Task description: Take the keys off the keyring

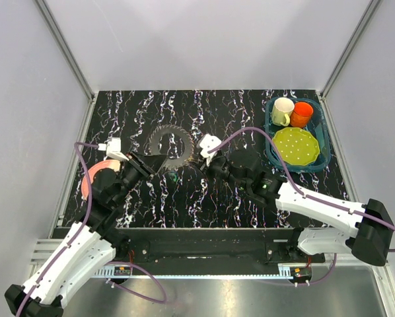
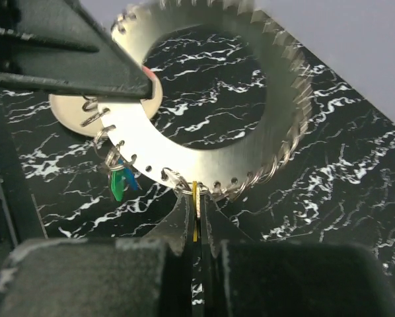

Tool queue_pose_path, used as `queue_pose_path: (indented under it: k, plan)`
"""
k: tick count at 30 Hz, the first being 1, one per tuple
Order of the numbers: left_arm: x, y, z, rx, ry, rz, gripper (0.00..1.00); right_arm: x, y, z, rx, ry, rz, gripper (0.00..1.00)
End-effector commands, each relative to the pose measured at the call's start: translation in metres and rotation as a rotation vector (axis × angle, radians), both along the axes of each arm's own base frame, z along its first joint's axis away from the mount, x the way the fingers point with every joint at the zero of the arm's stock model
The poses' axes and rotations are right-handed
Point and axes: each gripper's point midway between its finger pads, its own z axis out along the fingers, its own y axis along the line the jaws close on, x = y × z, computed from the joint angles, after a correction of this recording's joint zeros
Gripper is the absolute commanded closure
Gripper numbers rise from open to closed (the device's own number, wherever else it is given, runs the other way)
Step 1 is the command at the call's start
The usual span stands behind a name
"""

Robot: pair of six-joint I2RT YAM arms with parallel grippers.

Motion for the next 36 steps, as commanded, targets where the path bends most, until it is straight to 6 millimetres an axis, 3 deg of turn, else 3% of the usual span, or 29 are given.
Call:
queue_pose_path:
  k: [1,3,4,6,13,17,25,30,34,36]
  plan:
    - [0.006,0.013,-0.017,0.104,0.020,0.057,0.55,0.022,-0.007,0.051,0.071,-0.128,-0.072,1.00]
    - [0.002,0.017,-0.025,0.175,0.039,0.057,0.49,0.022,-0.006,0.051,0.061,-0.133,-0.051,1.00]
    - [0.000,0.018,-0.013,0.186,0.023,0.055,0.47,0.023,-0.006,0.052,0.057,-0.136,-0.051,1.00]
    - [-0.005,0.024,-0.012,0.241,0.009,0.056,0.44,0.024,-0.009,0.057,0.054,-0.154,-0.056,1.00]
    - [-0.015,0.036,0.023,0.348,-0.148,0.061,0.40,0.019,-0.014,0.062,0.022,-0.205,-0.001,1.00]
    - [-0.030,0.018,0.039,0.457,-0.291,-0.094,0.40,0.001,-0.014,0.058,-0.024,-0.217,0.108,1.00]
    - [-0.056,-0.020,0.040,0.505,-0.450,-0.395,0.38,-0.028,-0.010,0.069,-0.056,-0.254,0.274,1.00]
    - [-0.065,-0.040,0.048,0.431,-0.523,-0.516,0.40,-0.036,-0.010,0.076,-0.036,-0.263,0.310,1.00]
    - [-0.068,-0.053,0.047,0.397,-0.554,-0.602,0.42,-0.034,-0.007,0.085,-0.028,-0.281,0.311,1.00]
    - [-0.065,-0.055,0.037,0.424,-0.506,-0.630,0.44,-0.035,-0.006,0.087,-0.022,-0.281,0.319,1.00]
